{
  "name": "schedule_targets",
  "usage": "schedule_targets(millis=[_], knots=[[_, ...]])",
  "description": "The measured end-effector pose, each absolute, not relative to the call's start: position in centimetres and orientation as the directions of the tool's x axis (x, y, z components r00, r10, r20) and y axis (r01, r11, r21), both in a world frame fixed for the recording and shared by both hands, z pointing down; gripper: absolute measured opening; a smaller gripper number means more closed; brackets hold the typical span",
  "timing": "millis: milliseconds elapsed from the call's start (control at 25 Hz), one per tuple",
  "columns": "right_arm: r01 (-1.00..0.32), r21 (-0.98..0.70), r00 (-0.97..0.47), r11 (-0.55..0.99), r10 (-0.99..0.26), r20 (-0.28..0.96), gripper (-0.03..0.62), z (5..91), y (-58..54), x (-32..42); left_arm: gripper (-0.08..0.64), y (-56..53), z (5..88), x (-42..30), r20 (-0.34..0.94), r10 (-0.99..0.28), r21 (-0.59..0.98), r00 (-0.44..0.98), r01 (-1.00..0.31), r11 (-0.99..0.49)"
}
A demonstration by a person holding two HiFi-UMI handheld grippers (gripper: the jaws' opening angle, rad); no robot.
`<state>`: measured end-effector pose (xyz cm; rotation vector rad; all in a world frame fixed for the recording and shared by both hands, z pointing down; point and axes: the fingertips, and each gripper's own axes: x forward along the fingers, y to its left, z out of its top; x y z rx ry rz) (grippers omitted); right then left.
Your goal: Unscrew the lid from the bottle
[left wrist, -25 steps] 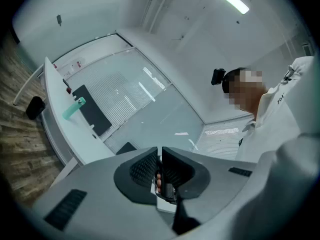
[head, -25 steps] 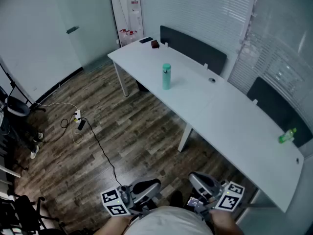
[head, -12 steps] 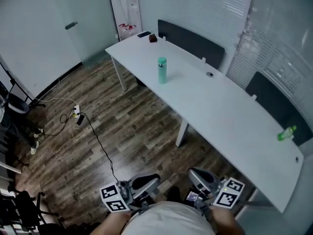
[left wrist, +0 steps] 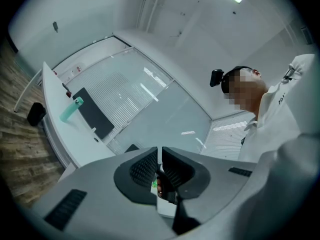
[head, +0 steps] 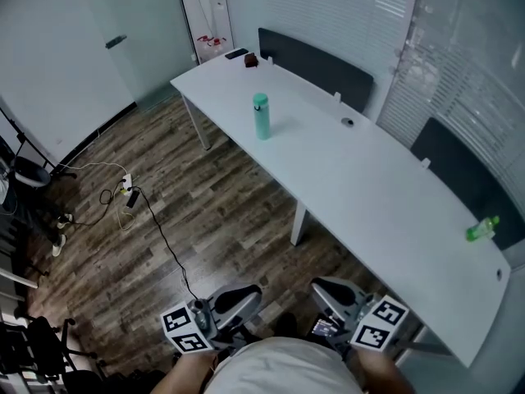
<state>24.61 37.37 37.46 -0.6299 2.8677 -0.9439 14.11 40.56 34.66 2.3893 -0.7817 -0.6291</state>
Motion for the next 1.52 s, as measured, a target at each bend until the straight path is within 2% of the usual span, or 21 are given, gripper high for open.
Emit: schedule_targets(millis=[240,600,880,1160,1520], knots=[[-0.362,-0.583,-0.917,0.727,-0.390,0.084,0.021,37.9,34.6,25.2,0.040,38.7,35.0,14.0,-0.242,-0.674,0.625,0.698,-0.419,-0.659],[-0.398,-0.563,-0.905,0.724,-0.411,0.112,0.025,38.3,29.9,21.1,0.040,33.4,35.6,9.9,-0.240,-0.673,0.610,0.700,-0.431,-0.666],[-0.432,-0.553,-0.885,0.712,-0.452,0.110,0.046,37.9,24.1,15.2,0.020,27.5,35.8,4.5,-0.214,-0.642,0.595,0.737,-0.423,-0.683],[-0.477,-0.554,-0.854,0.682,-0.508,0.111,0.078,37.2,18.6,9.0,0.014,22.7,35.4,-1.2,-0.206,-0.562,0.633,0.801,-0.329,-0.701],[-0.495,-0.515,-0.856,0.700,-0.496,0.148,0.077,37.3,15.9,4.1,0.014,19.6,36.1,-5.3,-0.177,-0.555,0.594,0.813,-0.362,-0.719]])
